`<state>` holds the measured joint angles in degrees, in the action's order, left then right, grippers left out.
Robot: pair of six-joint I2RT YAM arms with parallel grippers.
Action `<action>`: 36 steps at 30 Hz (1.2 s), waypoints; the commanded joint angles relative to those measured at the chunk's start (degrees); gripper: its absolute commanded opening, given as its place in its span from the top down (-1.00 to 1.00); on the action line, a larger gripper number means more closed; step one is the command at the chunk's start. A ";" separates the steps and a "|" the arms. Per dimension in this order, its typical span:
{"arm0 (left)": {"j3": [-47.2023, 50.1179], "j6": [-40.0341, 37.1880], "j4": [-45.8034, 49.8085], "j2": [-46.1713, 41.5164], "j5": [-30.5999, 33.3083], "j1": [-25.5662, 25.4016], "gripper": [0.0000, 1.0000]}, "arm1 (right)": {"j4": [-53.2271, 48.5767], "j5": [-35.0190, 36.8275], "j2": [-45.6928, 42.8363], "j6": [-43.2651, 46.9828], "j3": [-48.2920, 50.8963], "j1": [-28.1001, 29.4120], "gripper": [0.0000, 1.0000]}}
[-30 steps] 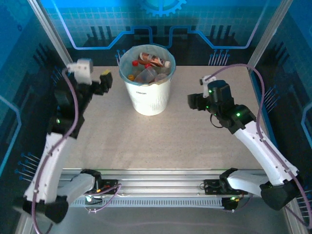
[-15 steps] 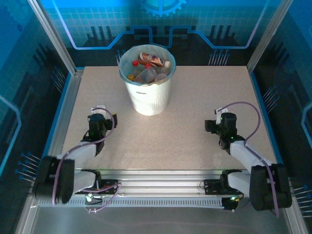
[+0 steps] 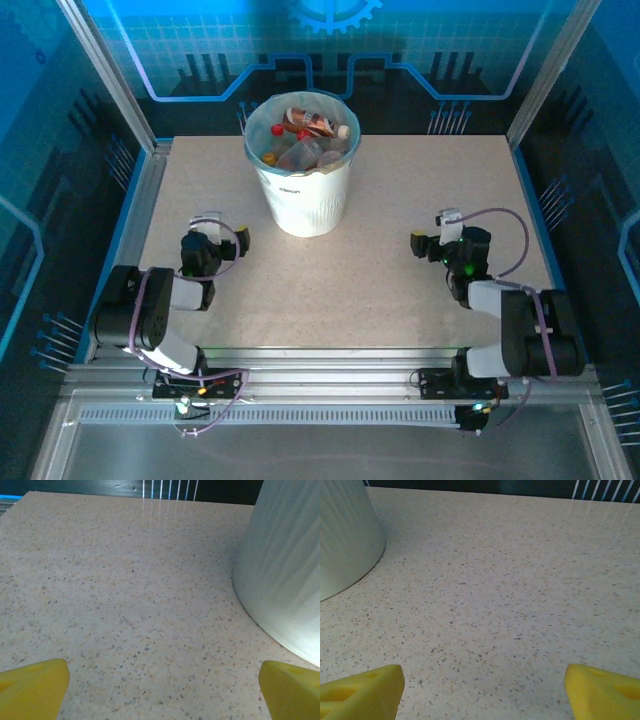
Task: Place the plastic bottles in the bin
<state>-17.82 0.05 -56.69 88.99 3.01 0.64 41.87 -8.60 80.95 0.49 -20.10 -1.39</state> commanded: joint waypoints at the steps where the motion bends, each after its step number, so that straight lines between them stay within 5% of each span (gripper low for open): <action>1: -3.85 0.61 3.35 -0.22 -0.37 0.34 -0.98 | 10.44 2.48 5.34 -0.36 -0.15 1.62 -0.73; 6: -3.84 0.56 3.58 -0.19 -0.30 0.24 -0.98 | 2.66 16.03 5.34 -1.06 -4.12 5.38 -0.87; 7: -3.85 0.49 3.63 -0.22 -0.28 0.21 -0.98 | 2.69 16.01 5.27 -1.13 -3.99 5.25 -1.00; 36: -4.11 -0.05 4.13 -0.28 -0.81 0.04 -0.98 | 2.70 15.66 5.25 -1.16 -3.98 5.07 -1.00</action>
